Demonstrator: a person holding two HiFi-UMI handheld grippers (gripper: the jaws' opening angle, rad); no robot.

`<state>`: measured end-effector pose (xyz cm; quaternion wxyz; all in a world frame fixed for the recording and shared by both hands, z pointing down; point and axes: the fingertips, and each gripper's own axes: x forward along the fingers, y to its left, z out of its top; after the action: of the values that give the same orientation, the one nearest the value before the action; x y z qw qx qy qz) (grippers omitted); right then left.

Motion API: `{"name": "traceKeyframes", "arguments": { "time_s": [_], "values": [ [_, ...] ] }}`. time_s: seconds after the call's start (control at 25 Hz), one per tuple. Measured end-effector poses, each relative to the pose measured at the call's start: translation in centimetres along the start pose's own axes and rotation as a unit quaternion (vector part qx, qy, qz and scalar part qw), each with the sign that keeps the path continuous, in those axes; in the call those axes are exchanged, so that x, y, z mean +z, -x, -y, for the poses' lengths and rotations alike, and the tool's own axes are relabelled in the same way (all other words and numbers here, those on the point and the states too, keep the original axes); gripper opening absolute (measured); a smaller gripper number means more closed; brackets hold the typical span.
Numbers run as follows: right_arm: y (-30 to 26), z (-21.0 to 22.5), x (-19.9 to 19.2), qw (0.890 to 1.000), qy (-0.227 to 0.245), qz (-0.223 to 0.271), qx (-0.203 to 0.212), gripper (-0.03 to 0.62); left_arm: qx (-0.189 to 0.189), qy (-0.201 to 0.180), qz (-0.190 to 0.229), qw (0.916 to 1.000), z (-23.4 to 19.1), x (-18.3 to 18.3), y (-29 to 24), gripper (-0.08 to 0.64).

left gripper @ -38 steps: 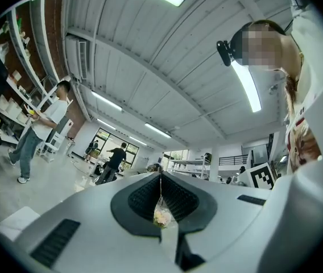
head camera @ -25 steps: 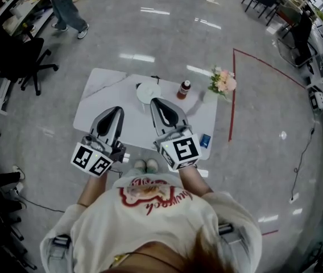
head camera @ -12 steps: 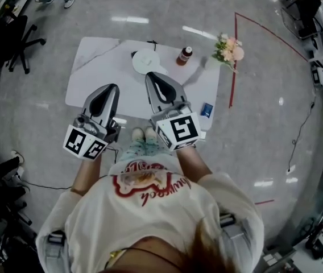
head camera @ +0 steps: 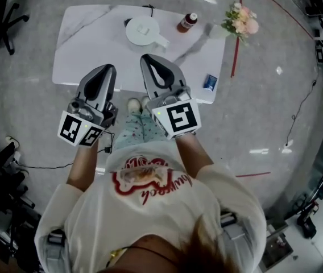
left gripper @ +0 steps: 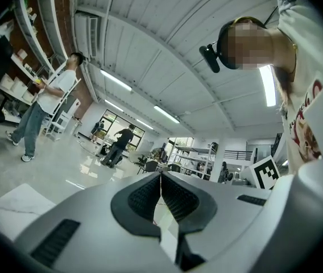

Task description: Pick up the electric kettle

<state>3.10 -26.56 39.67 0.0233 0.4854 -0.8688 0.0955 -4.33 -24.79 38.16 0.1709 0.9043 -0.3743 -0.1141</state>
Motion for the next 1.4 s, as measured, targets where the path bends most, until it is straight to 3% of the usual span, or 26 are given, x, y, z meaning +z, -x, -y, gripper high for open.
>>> {"name": "traceKeyframes", "arguments": {
  "time_s": [0.6,1.4],
  "values": [
    [-2.3,2.2,-9.1,0.999,-0.024,-0.021,-0.009,0.015,0.009,0.022,-0.026,0.9994,-4.7,-9.0,-1.2,0.014],
    [-3.0,5.3,-22.3,0.996,-0.056,-0.061,-0.043,0.015,0.004,0.046,-0.072,0.9964,-7.9,-21.1,-0.7,0.012]
  ]
}}
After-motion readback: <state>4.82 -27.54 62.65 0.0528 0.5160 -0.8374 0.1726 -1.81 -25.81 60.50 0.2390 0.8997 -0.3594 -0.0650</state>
